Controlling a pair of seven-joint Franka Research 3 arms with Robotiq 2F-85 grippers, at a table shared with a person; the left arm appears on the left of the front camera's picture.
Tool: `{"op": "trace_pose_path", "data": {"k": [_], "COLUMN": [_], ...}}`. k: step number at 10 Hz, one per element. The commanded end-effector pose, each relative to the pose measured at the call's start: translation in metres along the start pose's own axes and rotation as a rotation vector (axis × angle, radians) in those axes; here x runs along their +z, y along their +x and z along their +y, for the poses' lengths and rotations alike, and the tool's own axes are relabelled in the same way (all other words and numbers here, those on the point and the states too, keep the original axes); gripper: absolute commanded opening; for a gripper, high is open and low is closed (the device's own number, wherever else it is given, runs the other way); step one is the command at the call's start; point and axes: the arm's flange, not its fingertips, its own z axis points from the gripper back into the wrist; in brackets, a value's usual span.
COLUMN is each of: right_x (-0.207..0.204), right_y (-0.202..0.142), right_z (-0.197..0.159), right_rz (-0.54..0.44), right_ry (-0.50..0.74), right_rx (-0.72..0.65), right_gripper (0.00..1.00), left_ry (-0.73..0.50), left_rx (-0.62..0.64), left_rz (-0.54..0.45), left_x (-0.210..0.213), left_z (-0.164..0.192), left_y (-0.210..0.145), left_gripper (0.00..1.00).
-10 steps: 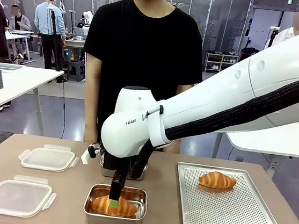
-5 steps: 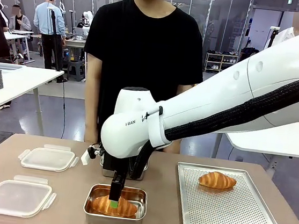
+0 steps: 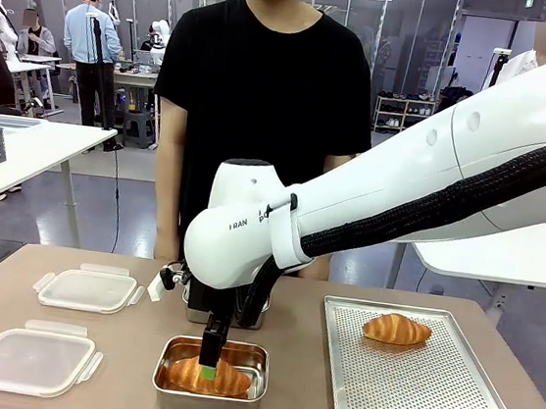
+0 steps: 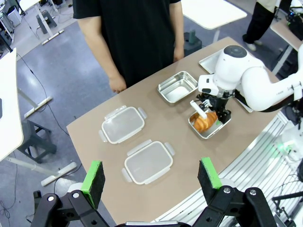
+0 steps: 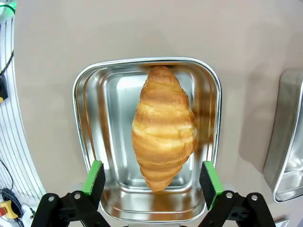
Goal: Place the bread into the airtight container.
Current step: Pick up a Butter Roll and place it into an empty Airtight Container.
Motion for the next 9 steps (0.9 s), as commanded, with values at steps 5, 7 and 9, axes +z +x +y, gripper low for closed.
{"op": "trace_pose_path", "data": {"k": [5, 7, 9], "right_x": [0.037, 0.086, 0.117], "right_y": [-0.017, -0.077, -0.135], "right_z": [0.013, 0.024, 0.030], "right_rz": [-0.010, -0.024, -0.093], "right_ry": [-0.110, -0.163, -0.168], "right_rx": [-0.040, -0.118, -0.164], "right_gripper": [1.00, 1.00, 1.00], "left_ry": [-0.010, -0.010, -0.010], "left_rx": [-0.005, -0.005, -0.005], "left_rz": [-0.004, -0.004, -0.004], "left_x": [0.001, 0.001, 0.001], "left_z": [0.000, 0.000, 0.000], "left_y": [0.003, 0.003, 0.003], "left_gripper": [1.00, 1.00, 1.00]}}
